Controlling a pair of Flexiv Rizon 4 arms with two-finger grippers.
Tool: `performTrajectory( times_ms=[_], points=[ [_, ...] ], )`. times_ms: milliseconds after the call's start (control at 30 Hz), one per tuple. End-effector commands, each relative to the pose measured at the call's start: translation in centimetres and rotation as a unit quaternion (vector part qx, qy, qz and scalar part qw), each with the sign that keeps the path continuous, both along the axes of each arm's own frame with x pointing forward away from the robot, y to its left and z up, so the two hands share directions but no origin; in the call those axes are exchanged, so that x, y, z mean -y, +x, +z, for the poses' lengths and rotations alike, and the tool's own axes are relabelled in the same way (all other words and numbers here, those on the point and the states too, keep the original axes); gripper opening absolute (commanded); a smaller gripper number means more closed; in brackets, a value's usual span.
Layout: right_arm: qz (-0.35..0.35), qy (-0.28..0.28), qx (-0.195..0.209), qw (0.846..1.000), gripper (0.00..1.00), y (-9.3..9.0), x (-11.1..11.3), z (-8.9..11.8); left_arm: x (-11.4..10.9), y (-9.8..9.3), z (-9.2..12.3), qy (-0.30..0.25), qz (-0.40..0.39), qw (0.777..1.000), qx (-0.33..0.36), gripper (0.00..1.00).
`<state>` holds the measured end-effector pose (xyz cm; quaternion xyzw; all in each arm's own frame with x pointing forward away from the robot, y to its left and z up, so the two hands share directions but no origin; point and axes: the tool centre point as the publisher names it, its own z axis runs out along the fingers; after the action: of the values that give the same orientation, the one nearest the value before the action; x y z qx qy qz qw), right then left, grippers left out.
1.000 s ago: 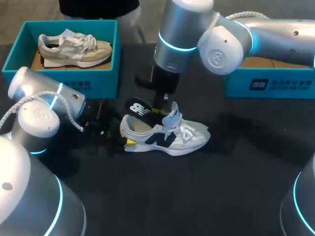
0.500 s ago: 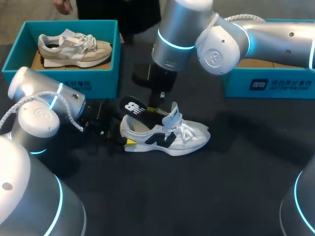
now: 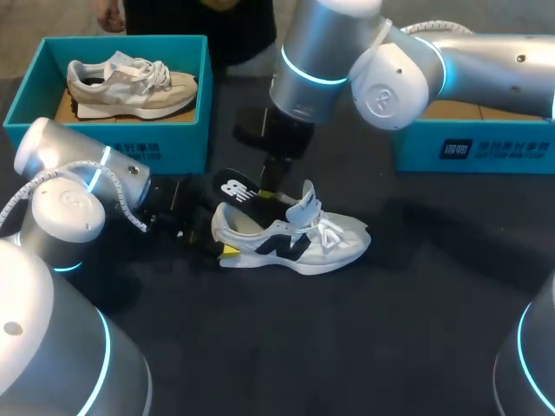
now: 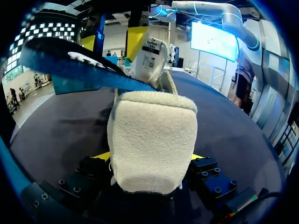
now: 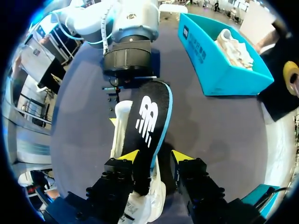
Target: Take the shoe out of the shoebox, open the shoe tongue, remove and reinsert the insole, then place the shoe into the shoebox
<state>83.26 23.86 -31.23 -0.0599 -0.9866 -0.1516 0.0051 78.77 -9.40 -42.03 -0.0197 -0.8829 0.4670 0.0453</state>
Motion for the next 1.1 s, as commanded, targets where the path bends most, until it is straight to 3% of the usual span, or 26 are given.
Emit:
performTrajectory(
  times_ms=[33, 233, 300, 333, 367, 500, 600, 700, 1100],
  points=[
    [-0.003, 0.001, 0.008, 1.000, 0.42, -0.5, 0.5, 0.6, 0.1, 0.0, -0.6, 0.002, 0.000, 1.000, 0.000, 0.00],
    [-0.004, 0.006, 0.009, 1.000, 0.40, -0.4, 0.4, 0.6, 0.1, 0.0, -0.6, 0.002, 0.000, 1.000, 0.000, 0.00],
    [-0.005, 0.009, 0.008, 1.000, 0.35, -0.3, 0.3, 0.4, 0.1, 0.0, -0.6, 0.002, 0.000, 1.000, 0.000, 0.00],
    [-0.006, 0.011, 0.008, 1.000, 0.25, -0.3, 0.2, 0.4, 0.1, 0.0, -0.6, 0.002, 0.000, 1.000, 0.000, 0.00],
    [-0.005, 0.012, 0.008, 1.000, 0.22, -0.3, 0.1, 0.3, 0.1, 0.0, -0.6, 0.002, 0.000, 1.000, 0.000, 0.00],
    [0.000, 0.016, 0.002, 1.000, 0.23, -0.3, -0.4, -0.3, 0.1, 0.0, -0.6, 0.002, 0.000, 1.000, 0.000, 0.00],
    [0.001, 0.017, -0.003, 1.000, 0.17, -0.3, -0.6, -0.8, 0.1, 0.0, -0.6, 0.002, 0.000, 1.000, 0.000, 0.00],
    [0.000, 0.018, -0.006, 1.000, 0.01, -0.4, -0.6, -1.0, 0.1, 0.0, -0.6, 0.002, 0.000, 1.000, 0.000, 0.00],
    [-0.004, 0.011, 0.000, 1.000, 0.00, -1.0, -0.5, 0.0, 0.1, 0.0, -0.6, 0.002, 0.000, 1.000, 0.000, 0.00]
  ],
)
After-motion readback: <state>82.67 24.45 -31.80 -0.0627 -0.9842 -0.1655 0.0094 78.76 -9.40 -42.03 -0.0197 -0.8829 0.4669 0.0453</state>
